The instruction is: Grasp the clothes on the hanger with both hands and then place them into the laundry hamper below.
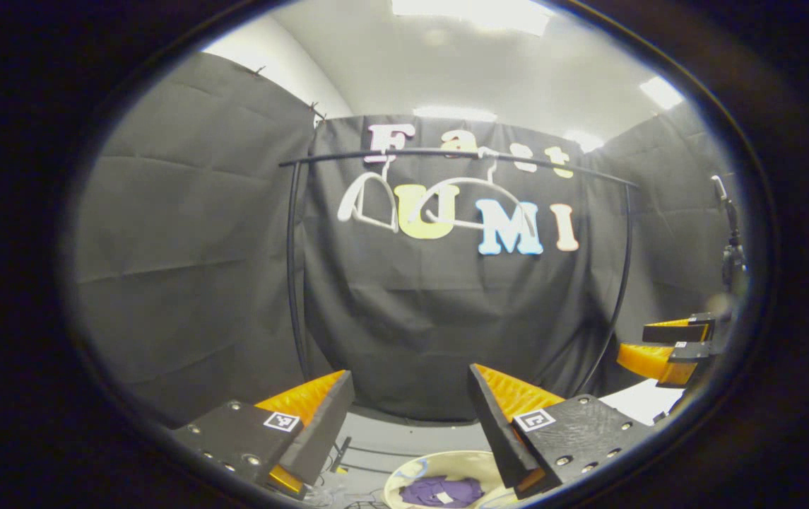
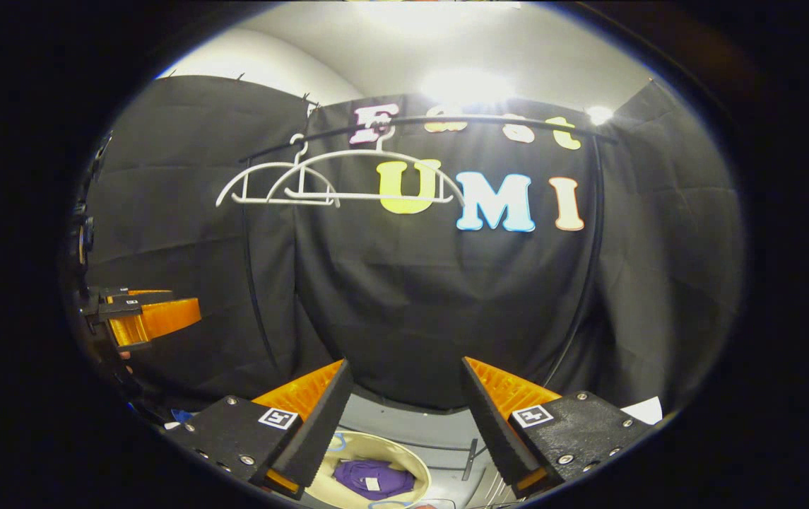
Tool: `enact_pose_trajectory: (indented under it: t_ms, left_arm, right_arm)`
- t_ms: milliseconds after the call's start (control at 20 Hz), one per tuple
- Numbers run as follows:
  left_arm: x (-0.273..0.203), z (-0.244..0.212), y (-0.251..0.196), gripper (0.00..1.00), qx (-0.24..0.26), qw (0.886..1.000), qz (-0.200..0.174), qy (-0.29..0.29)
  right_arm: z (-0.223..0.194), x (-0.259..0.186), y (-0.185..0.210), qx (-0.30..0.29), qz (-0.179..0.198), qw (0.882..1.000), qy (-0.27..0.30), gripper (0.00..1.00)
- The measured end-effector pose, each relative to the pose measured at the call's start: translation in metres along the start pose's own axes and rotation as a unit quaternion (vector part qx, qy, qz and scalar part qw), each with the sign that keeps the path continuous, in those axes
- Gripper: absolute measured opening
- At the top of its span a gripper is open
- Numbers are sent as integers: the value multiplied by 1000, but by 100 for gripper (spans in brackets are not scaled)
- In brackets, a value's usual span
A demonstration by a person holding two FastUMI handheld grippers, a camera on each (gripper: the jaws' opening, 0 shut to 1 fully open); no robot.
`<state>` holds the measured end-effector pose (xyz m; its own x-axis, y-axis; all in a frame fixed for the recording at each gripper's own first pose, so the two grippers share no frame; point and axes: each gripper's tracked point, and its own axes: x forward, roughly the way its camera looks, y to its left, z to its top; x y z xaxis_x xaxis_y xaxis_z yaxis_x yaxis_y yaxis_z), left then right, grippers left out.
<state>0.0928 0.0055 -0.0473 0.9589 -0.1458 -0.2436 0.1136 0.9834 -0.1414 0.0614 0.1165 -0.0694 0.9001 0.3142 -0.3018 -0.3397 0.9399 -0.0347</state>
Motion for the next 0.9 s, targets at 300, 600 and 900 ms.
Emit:
enact_pose_trajectory:
  t_ms: [300,600,900]
  left_arm:
    - [-22,69,14,96,10,998,4,-58]
    - [-46,83,29,96,24,995,20,-95]
    - [-62,105,32,96,24,992,25,-125]
  right_arm:
    - [65,-45,-36,10,-44,996,-78,93]
    - [85,-80,-85,-6,-114,986,-122,94]
    - [74,-105,-116,13,-167,978,-128,92]
